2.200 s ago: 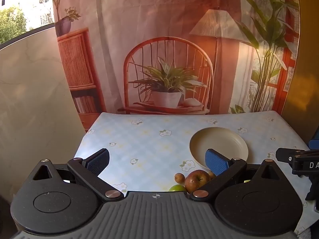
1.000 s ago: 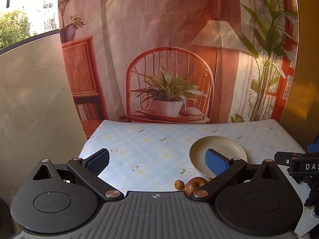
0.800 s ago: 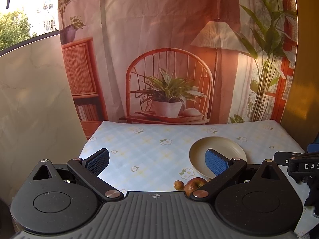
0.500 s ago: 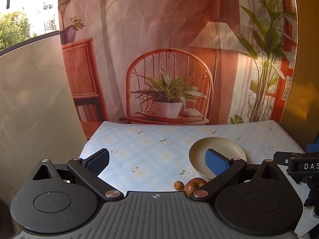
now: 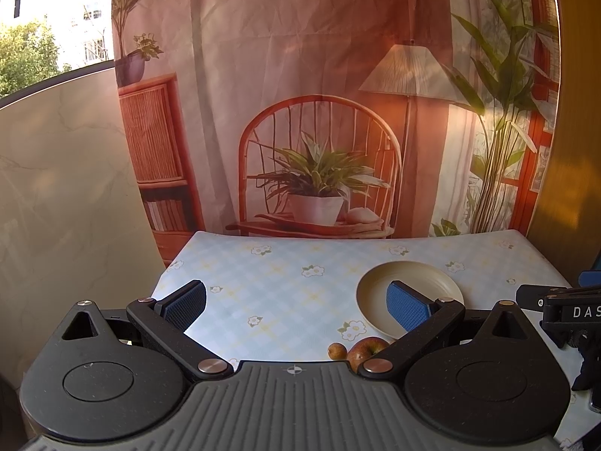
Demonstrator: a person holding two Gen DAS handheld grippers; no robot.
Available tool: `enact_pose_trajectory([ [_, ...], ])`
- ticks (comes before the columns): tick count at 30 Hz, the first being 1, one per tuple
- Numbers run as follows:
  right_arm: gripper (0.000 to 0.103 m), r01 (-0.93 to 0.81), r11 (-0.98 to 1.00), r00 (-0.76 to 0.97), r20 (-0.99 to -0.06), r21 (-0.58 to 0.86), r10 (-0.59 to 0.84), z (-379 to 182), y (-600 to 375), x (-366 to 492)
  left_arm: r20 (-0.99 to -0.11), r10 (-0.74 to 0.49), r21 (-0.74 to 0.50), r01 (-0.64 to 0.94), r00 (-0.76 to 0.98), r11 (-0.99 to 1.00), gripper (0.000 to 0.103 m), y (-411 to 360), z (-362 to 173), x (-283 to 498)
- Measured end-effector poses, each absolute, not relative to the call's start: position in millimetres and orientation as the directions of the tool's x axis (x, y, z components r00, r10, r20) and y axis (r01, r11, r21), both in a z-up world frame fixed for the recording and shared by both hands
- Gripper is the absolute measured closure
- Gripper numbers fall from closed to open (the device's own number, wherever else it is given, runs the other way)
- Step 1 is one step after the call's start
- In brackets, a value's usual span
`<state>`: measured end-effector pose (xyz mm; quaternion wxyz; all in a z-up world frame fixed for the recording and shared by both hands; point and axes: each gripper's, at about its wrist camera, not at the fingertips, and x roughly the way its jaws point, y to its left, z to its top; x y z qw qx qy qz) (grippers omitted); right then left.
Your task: Organize fruits
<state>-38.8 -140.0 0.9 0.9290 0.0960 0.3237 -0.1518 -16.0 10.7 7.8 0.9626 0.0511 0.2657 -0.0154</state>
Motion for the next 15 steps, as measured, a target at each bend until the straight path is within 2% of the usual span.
enact_pose_trajectory([
  [15,0.0,0.359,0.93,0.748,-0.62,0.08,-0.235,0.6,-136.2,-45.5,-0.494,-0.002,0.089,0.052,0.869,0.995,0.0,13.3,9.9,-21.8],
])
